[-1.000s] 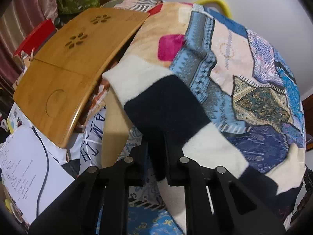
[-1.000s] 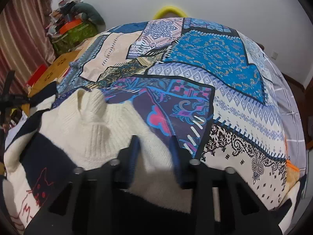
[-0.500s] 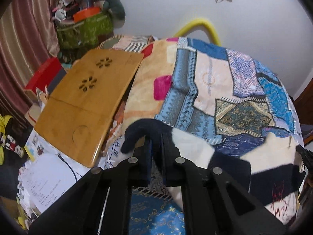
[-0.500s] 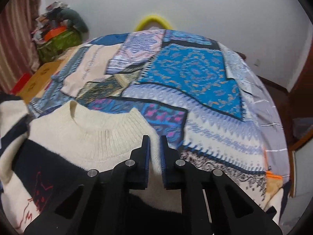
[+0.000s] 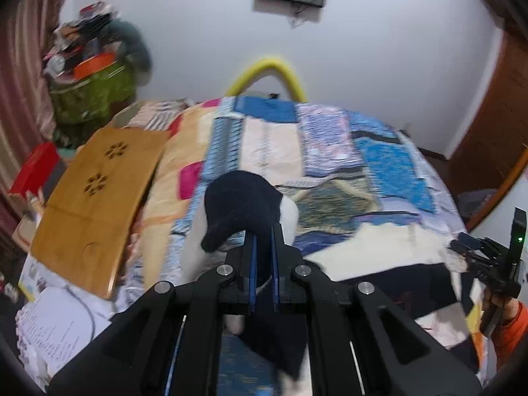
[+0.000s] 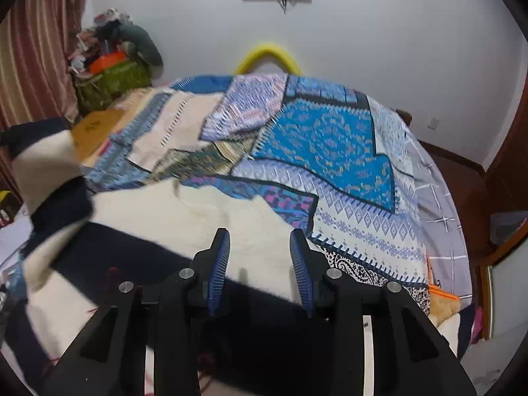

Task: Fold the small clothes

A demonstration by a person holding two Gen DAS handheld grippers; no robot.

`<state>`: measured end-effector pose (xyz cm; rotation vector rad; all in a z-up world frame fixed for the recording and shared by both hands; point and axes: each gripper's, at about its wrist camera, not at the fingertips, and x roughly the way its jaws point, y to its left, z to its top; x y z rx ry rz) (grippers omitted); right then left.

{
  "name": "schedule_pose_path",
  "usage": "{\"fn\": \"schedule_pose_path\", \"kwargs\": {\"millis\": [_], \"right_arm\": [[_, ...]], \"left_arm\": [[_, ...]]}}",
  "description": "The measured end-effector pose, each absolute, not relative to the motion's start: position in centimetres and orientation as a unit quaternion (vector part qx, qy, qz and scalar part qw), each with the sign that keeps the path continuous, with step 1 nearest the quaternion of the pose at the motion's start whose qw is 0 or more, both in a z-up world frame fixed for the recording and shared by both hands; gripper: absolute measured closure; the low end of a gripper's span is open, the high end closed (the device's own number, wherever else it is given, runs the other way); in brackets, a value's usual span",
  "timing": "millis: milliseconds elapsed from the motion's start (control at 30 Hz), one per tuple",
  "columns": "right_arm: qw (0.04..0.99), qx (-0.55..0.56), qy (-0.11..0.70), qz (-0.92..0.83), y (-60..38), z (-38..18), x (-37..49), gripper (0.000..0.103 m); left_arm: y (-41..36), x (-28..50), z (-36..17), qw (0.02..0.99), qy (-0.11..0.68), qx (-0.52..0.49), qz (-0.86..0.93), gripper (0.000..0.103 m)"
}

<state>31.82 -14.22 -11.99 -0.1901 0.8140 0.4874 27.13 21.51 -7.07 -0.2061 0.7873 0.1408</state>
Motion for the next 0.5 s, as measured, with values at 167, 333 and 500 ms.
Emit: {"fn": "schedule_pose_path", "kwargs": {"millis": [167,333,500], "right_arm": [[0.891,-0.062,0.366,0.26,-14.8,-9.3,28.9,0.057],[0.894,-0.054,0.348,0.276,-15.2,-7.9,26.1,0.052],[0.898,-0.064,0.333,0.281,-16.0,-7.3,23.7,0.051]], "left_arm": [[16.8,26.7,-5.0,0.93,0.359,-0.079,0.027,0.097],[11.5,25.9,-4.0,0.936,0.347,-0.062,-0.02,0.097],[7.1,25.5,-4.9,0.931,0.355,-0.058,-0.063,0.097]]}}
